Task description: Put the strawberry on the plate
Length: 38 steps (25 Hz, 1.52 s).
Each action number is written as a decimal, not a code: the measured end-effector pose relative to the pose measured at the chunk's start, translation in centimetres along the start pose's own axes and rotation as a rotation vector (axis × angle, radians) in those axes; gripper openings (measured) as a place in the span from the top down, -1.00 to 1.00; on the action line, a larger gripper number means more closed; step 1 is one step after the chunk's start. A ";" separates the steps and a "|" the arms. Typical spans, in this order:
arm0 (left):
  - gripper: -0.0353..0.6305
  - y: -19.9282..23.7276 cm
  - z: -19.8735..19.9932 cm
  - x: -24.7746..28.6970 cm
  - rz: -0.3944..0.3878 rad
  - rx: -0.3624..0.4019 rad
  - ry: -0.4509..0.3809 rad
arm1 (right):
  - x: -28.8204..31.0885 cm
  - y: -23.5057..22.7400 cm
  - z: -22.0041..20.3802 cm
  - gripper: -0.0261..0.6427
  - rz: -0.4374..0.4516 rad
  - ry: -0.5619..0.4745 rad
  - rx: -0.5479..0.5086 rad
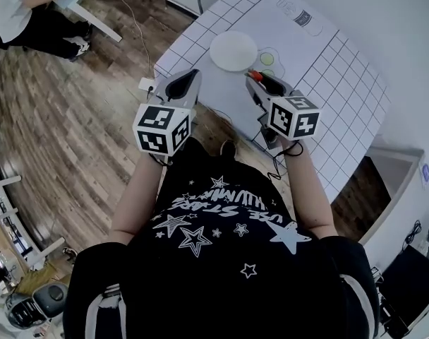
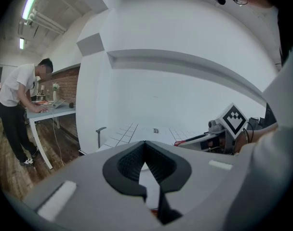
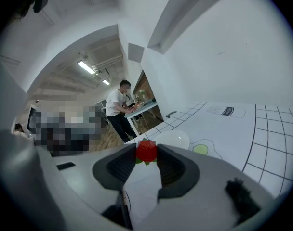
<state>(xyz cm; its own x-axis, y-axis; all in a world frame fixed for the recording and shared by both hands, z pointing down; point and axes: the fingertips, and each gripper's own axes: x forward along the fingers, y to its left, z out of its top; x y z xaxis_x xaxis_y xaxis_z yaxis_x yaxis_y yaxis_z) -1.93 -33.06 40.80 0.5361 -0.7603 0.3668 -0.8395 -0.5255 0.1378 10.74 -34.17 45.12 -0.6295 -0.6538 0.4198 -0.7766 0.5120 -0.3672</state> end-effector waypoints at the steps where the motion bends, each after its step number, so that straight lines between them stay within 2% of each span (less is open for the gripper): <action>1: 0.87 0.2 0.0 0.1 0.002 -0.001 0.000 | 0.2 0.0 -0.1 0.50 0.002 0.005 -0.001; 6: 0.87 1.7 -0.2 1.8 -0.018 -0.005 0.003 | 1.6 -1.2 0.3 0.50 -0.031 0.010 0.005; 16: 0.87 4.1 1.2 7.3 -0.163 0.035 0.054 | 4.1 -3.2 1.9 0.50 -0.156 0.018 0.038; 24: 0.87 6.2 0.4 10.9 -0.286 0.077 0.119 | 8.0 -4.2 1.5 0.49 -0.230 0.047 0.087; 31: 0.87 8.1 -0.2 13.4 -0.361 0.104 0.165 | 10.7 -5.3 0.7 0.50 -0.287 0.068 0.127; 38: 0.87 9.0 -0.5 15.4 -0.438 0.126 0.198 | 12.7 -6.6 -0.7 0.50 -0.359 0.143 0.128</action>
<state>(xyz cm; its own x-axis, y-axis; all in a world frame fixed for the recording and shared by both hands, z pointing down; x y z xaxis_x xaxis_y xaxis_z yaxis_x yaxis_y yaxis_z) -1.31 -49.31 48.10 0.7986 -0.3773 0.4689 -0.5156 -0.8308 0.2098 7.83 -45.45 53.43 -0.3227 -0.6895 0.6484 -0.9441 0.1858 -0.2722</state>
